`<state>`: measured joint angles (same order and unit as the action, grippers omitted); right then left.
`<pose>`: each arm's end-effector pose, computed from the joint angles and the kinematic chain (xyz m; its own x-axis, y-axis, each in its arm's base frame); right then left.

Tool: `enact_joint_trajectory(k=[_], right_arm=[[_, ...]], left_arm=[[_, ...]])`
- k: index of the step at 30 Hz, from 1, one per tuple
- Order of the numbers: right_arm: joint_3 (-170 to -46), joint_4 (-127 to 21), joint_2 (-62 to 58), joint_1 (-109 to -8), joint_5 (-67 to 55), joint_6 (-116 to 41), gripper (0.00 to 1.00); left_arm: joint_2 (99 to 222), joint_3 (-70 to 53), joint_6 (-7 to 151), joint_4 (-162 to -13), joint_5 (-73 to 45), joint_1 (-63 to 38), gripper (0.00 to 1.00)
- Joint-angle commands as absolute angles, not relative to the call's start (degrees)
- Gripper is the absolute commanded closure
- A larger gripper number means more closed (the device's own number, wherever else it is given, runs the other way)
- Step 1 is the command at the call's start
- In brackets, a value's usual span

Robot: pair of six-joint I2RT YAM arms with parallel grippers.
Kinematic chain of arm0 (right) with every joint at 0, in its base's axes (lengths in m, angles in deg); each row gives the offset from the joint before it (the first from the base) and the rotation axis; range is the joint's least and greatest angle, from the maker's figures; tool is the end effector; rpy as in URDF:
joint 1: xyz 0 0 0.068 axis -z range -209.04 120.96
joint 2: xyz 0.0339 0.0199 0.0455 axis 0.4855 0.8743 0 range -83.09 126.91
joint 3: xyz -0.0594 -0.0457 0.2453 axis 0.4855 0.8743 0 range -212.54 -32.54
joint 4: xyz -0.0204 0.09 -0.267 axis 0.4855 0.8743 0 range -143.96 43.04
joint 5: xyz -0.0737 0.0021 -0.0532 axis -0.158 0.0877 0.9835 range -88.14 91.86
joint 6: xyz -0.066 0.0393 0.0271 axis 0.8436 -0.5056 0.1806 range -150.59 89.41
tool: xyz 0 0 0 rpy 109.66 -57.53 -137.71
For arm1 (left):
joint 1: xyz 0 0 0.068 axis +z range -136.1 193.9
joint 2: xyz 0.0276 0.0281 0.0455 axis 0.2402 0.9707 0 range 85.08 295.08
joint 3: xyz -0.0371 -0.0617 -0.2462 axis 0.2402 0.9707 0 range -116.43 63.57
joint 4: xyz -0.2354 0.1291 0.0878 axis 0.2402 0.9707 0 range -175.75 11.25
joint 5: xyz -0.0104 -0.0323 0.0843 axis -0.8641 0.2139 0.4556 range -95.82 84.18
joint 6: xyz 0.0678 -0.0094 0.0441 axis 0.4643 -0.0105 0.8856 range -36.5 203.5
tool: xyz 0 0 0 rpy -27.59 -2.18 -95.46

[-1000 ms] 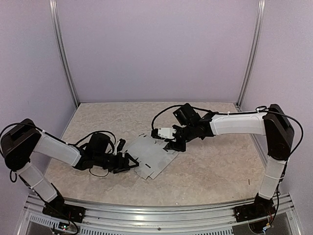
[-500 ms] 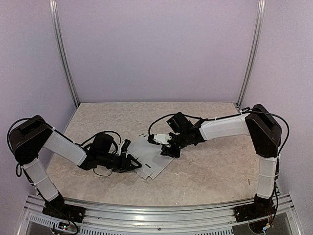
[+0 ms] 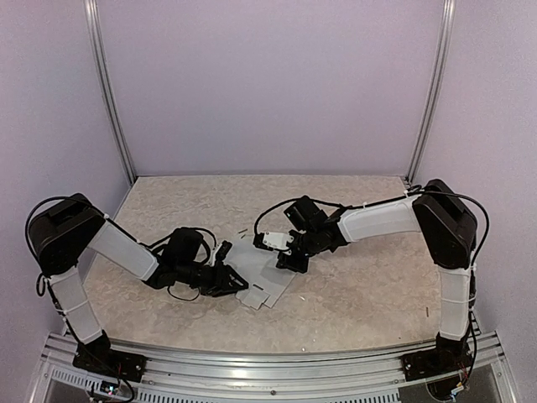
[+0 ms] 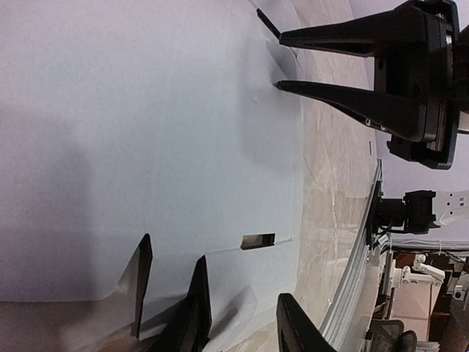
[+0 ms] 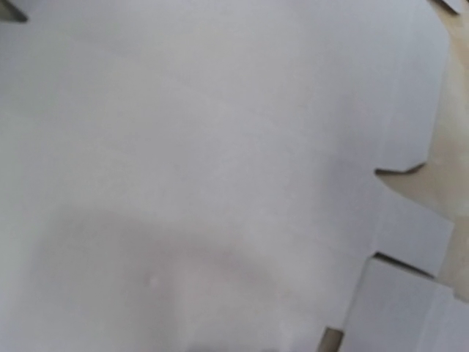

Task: Fold the paper box

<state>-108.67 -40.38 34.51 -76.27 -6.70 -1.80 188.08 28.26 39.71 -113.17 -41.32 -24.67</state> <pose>0.3026 0.3425 0.0825 -0.1104 -0.8205 -0.5608 -0.9550 0.2439 -0.1690 0.2348 -0.2396 0.0448 -0.9558 0.0416 -0.2910 0.2667 0.5389 -0.7991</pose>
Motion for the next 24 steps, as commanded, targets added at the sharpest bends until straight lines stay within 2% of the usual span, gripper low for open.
enact_joint_trajectory(k=[1, 9, 15, 18, 21, 24], right_arm=[[-108.89, -38.13, 37.03, -76.55, -5.26, -2.29, 0.73], [-108.78, -38.29, 37.32, -76.51, -4.74, -2.32, 0.73], [-108.74, -38.30, 37.32, -76.52, -4.49, -2.31, 0.73], [-108.81, -38.26, 37.45, -76.53, -4.41, -2.34, 0.73], [-108.82, -38.16, 37.49, -76.51, -4.48, -2.38, 0.73], [-108.80, -38.05, 37.10, -76.54, -4.44, -2.38, 0.72]], left_arm=[[189.51, 28.18, 37.03, -110.28, -42.56, -24.94, 0.67], [188.37, 28.71, 34.75, -107.58, -44.29, -25.81, 0.73], [187.92, 29.02, 34.23, -105.90, -43.58, -26.78, 0.72], [188.22, 29.03, 34.19, -106.29, -43.52, -26.96, 0.76], [188.42, 28.85, 34.05, -106.48, -43.52, -26.97, 0.85], [188.12, 28.85, 34.17, -106.54, -43.65, -26.97, 0.87]])
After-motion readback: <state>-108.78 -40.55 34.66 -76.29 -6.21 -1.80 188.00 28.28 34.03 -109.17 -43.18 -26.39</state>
